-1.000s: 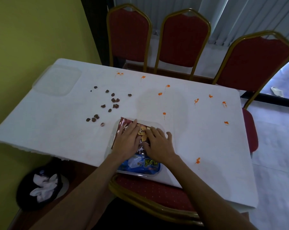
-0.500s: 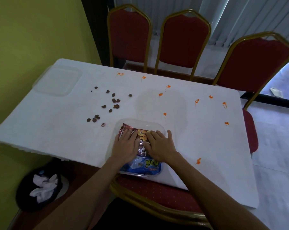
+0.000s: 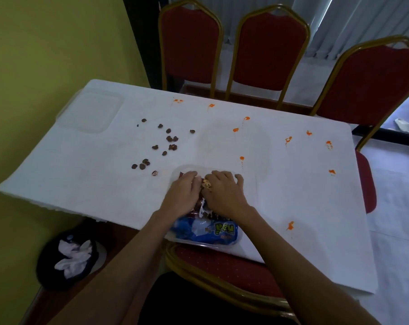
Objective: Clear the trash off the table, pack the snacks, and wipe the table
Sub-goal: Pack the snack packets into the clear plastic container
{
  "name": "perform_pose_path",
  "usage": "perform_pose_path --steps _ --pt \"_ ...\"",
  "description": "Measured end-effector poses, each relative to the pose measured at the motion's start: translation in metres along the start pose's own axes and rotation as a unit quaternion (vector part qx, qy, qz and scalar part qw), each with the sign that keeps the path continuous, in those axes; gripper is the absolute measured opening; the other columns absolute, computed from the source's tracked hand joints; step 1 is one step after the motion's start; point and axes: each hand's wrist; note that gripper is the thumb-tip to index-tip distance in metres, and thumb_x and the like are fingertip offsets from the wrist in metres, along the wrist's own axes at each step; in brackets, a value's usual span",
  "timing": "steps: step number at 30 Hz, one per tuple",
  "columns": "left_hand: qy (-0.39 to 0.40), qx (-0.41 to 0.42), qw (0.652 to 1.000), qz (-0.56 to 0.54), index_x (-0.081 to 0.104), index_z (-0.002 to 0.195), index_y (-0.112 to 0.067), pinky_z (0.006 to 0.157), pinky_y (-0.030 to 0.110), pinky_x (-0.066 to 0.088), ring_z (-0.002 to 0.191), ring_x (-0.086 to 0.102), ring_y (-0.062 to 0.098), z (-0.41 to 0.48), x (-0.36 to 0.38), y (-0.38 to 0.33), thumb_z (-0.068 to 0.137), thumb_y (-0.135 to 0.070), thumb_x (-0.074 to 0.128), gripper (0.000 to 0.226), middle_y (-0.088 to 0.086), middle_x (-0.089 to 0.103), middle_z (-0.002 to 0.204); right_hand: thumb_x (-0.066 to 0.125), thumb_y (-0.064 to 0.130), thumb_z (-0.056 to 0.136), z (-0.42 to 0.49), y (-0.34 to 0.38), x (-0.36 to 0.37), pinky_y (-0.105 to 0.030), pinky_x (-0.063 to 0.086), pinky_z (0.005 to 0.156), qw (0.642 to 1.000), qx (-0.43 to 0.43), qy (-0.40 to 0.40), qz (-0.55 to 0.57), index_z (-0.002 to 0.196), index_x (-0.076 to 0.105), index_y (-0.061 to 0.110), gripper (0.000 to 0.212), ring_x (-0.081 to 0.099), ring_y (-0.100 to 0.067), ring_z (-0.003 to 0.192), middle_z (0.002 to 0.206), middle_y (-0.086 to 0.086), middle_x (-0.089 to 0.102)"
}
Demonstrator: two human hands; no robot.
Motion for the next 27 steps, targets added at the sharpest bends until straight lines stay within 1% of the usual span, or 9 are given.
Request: perform_pose_path --steps 3,5,11,14,18,21,24,27 --pt "-0.086 0.03 0.996 -0.015 0.06 0.131 -0.009 0.092 0.013 0.035 0.113 0.06 0.017 0.009 -0.025 -0.008 0.106 -0.024 0.038 0.036 0.008 0.066 0.127 0.048 0.032 0.098 0.015 0.013 -0.007 -0.054 0.015 0.116 0.999 0.01 -0.011 0.029 0.141 0.049 0.019 0.045 0.032 -0.025 0.142 0.152 -0.001 0.043" --pt "-0.128 0.038 0.991 -0.022 0.061 0.131 -0.007 0.093 0.009 0.032 0.117 0.06 0.017 0.018 -0.041 -0.006 0.106 -0.021 0.04 0.036 0.008 0.065 0.129 0.05 0.03 0.097 0.028 0.021 -0.007 -0.052 0.018 0.115 0.999 0.01 -0.021 0.039 0.14 0.05 0.019 0.045 0.034 -0.024 0.14 0.15 -0.001 0.046" --pt "-0.137 0.019 0.99 -0.03 0.062 0.13 -0.007 0.095 0.006 0.031 0.119 0.061 0.019 0.051 -0.083 0.036 0.104 -0.019 0.046 0.033 0.007 0.066 0.129 0.055 0.026 0.096 0.085 0.069 -0.008 -0.047 0.03 0.108 0.996 0.003 -0.051 0.073 0.136 0.055 0.021 0.04 0.042 -0.023 0.135 0.143 0.003 0.054" --pt "-0.121 -0.01 0.992 -0.039 0.063 0.129 -0.009 0.095 0.011 0.036 0.115 0.064 0.02 0.069 -0.108 0.069 0.102 -0.019 0.049 0.032 0.005 0.068 0.127 0.055 0.024 0.095 0.121 0.103 -0.006 -0.047 0.034 0.105 0.997 -0.009 -0.041 0.068 0.136 0.056 0.021 0.041 0.044 -0.025 0.132 0.142 0.001 0.055" --pt "-0.113 -0.045 0.992 -0.026 0.062 0.131 -0.009 0.105 0.02 0.036 0.125 0.058 0.021 0.101 -0.143 0.119 0.101 -0.018 0.052 0.033 0.006 0.064 0.134 0.056 0.022 0.095 0.167 0.144 0.002 -0.046 0.039 0.103 0.997 -0.008 -0.023 0.069 0.134 0.057 0.022 0.039 0.048 -0.025 0.128 0.139 0.0 0.057" --pt "-0.111 -0.062 0.992 -0.023 0.061 0.131 -0.007 0.107 0.023 0.037 0.126 0.058 0.022 0.12 -0.17 0.156 0.099 -0.015 0.054 0.033 0.007 0.063 0.134 0.057 0.023 0.094 0.199 0.171 0.015 -0.047 0.042 0.104 0.997 -0.015 -0.003 0.073 0.134 0.058 0.021 0.04 0.051 -0.027 0.126 0.138 0.001 0.059" --pt "-0.098 -0.07 0.993 0.006 0.063 0.129 -0.008 0.104 0.021 0.036 0.124 0.059 0.023 0.137 -0.194 0.191 0.097 -0.011 0.055 0.033 0.007 0.065 0.132 0.056 0.024 0.095 0.224 0.197 0.026 -0.049 0.042 0.105 0.996 -0.015 0.03 0.077 0.136 0.056 0.02 0.041 0.048 -0.028 0.13 0.142 -0.001 0.055" --pt "-0.08 -0.078 0.993 0.043 0.063 0.13 -0.009 0.107 0.026 0.038 0.125 0.058 0.024 0.156 -0.215 0.218 0.096 -0.011 0.056 0.034 0.007 0.064 0.133 0.054 0.025 0.097 0.241 0.219 0.032 -0.047 0.04 0.107 0.995 -0.002 0.049 0.089 0.138 0.054 0.021 0.041 0.045 -0.027 0.132 0.145 0.001 0.053"
Point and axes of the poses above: each hand's wrist, its own z-axis towards the middle knuckle, its own x-axis out of the palm, y = z × x
